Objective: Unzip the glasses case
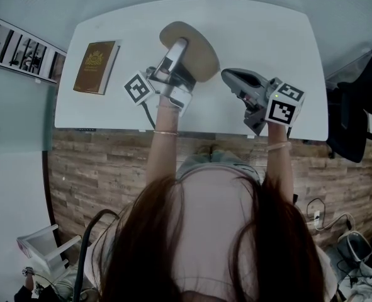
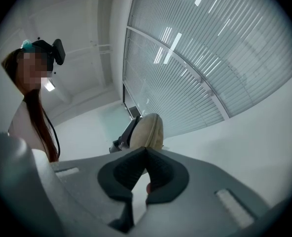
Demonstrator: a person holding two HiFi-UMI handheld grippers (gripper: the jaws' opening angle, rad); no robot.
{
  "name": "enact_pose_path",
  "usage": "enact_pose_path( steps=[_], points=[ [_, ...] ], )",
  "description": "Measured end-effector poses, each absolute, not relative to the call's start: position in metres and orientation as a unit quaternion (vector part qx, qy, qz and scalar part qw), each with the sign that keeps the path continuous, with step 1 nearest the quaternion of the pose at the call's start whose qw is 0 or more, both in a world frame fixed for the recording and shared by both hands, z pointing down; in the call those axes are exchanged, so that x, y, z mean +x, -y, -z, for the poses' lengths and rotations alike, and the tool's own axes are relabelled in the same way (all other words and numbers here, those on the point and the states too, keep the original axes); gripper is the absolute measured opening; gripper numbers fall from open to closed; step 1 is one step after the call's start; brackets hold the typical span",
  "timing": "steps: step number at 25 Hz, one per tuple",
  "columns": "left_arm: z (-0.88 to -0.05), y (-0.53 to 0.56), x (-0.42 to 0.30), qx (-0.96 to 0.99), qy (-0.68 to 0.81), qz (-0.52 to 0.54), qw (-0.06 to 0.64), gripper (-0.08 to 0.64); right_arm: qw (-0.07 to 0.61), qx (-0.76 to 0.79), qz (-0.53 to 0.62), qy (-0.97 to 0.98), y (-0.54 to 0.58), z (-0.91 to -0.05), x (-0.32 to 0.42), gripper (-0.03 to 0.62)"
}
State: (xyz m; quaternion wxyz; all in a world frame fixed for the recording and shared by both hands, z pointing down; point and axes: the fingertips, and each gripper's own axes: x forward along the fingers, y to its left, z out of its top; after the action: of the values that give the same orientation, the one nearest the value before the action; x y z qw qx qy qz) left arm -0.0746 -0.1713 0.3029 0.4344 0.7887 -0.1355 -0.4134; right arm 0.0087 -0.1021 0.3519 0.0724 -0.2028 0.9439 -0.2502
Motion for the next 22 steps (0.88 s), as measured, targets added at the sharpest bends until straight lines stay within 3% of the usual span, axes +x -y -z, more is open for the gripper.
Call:
enact_pose_path(
  steps=[22],
  points=[
    [-0.314,0.170,-0.081,0.774,0.166,0.423,0.440,0.281,0.037,-0.164,0.270,-0.948,0.089,-0.369,-0.006,0.003]
  ],
)
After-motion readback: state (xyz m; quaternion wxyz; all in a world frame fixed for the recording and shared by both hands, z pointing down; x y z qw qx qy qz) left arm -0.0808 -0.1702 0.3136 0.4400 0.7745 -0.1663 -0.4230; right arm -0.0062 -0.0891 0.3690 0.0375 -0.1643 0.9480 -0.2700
